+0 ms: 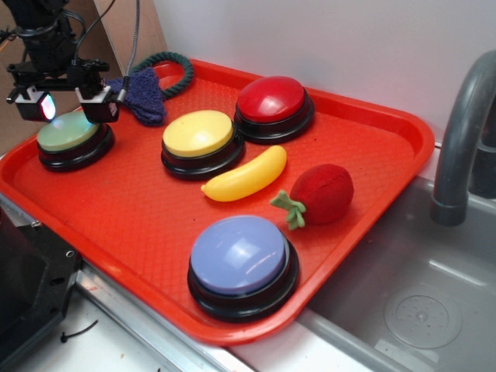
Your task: Push the green button.
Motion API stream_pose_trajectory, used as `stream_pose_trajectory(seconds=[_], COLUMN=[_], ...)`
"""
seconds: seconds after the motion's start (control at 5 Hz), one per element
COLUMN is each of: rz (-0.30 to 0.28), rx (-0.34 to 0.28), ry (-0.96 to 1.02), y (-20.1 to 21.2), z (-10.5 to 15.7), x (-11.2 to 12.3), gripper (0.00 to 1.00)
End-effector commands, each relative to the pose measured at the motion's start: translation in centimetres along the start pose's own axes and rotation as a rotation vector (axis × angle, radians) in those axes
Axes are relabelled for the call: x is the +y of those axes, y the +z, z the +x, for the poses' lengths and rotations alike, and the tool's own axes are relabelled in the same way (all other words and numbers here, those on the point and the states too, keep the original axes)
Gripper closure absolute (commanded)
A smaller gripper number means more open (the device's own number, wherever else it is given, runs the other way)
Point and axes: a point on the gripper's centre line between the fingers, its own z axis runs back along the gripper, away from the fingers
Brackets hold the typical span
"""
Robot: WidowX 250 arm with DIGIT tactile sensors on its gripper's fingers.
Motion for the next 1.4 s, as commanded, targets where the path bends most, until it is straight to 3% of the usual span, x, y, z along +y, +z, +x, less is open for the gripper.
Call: stream_pose_trajectory(seconds=[0.0,0.4,0.6,1.0,1.2], rz=[-0.044,-0.071,-0.028,-0.044,-0.016], rx=[0.054,0.076,0.04,0.004,-0.02], ry=[-0.037,-0.061,-0.03,-0.051,-0.047], y=[1.0,4.9,5.8,7.4,8.2], z=[-0.8,-1.2,-1.4,-1.8,-2.0], x=[0.7,1.8,2.1,2.3,2.7], gripper=[0.0,0.0,0.0,0.0,0.0])
